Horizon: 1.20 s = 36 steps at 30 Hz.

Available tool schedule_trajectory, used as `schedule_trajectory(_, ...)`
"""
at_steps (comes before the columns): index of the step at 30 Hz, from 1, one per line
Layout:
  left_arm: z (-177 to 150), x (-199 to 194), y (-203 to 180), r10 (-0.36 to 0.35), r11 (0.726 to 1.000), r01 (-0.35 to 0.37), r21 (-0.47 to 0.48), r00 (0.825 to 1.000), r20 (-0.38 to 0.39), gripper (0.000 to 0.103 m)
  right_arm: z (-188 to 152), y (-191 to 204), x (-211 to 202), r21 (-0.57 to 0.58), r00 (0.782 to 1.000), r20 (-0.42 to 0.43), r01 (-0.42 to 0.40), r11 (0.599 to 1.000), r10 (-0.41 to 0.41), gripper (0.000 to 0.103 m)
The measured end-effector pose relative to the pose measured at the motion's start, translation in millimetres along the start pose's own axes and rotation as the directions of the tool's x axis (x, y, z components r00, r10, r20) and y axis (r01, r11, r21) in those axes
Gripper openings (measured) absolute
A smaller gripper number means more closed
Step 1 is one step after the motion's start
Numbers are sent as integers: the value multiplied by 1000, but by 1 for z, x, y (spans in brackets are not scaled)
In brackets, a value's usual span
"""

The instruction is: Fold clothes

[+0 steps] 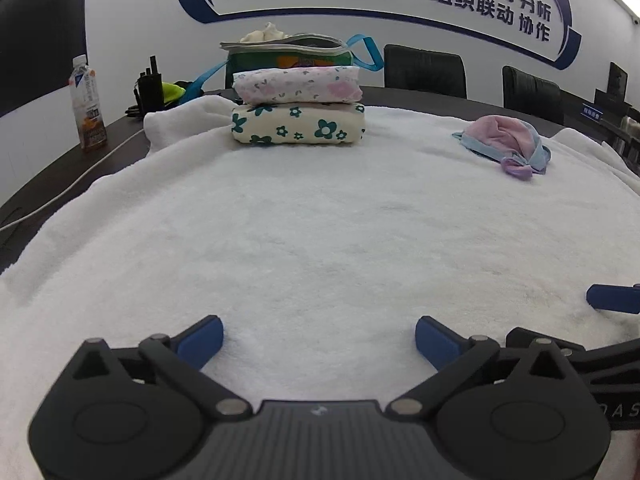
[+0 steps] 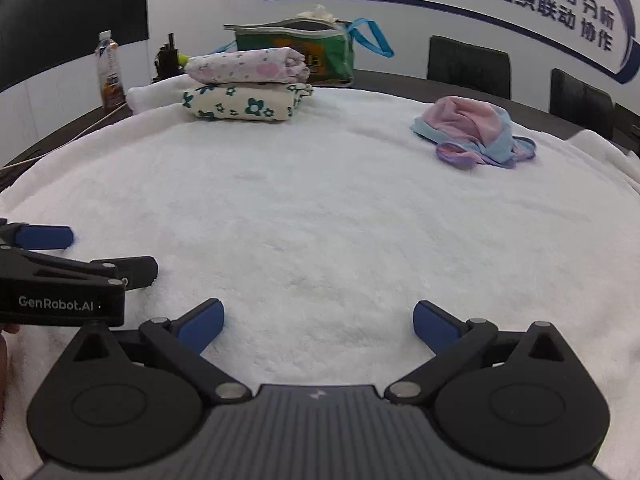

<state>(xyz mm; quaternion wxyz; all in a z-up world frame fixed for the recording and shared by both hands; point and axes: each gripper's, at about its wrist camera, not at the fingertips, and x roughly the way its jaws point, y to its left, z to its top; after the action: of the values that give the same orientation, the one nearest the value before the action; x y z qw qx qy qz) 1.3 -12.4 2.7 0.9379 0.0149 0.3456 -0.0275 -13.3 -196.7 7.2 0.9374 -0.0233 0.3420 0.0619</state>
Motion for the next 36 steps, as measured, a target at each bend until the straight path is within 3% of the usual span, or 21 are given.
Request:
schedule_trajectory(5, 0, 0, 1, -3, 1000, 3, 5, 1000, -1, 103, 0, -2, 1, 19, 1000, 2, 1, 1000, -1, 103)
schedule_trajectory(11, 0, 0, 0, -18, 1000, 18, 13, 1000, 0, 103, -1, -16, -3, 143, 999, 39, -17, 990, 11, 102)
schedule_trajectory(19, 0, 1, 0, -18, 1000, 18, 8, 1000, 0, 103, -2, -4, 0, 66, 999, 5, 40, 997, -41, 102)
schedule_trajectory(36, 0, 1, 1, -18, 1000, 18, 15, 1000, -2, 103, -2, -4, 0, 59, 999, 3, 41, 997, -41, 102)
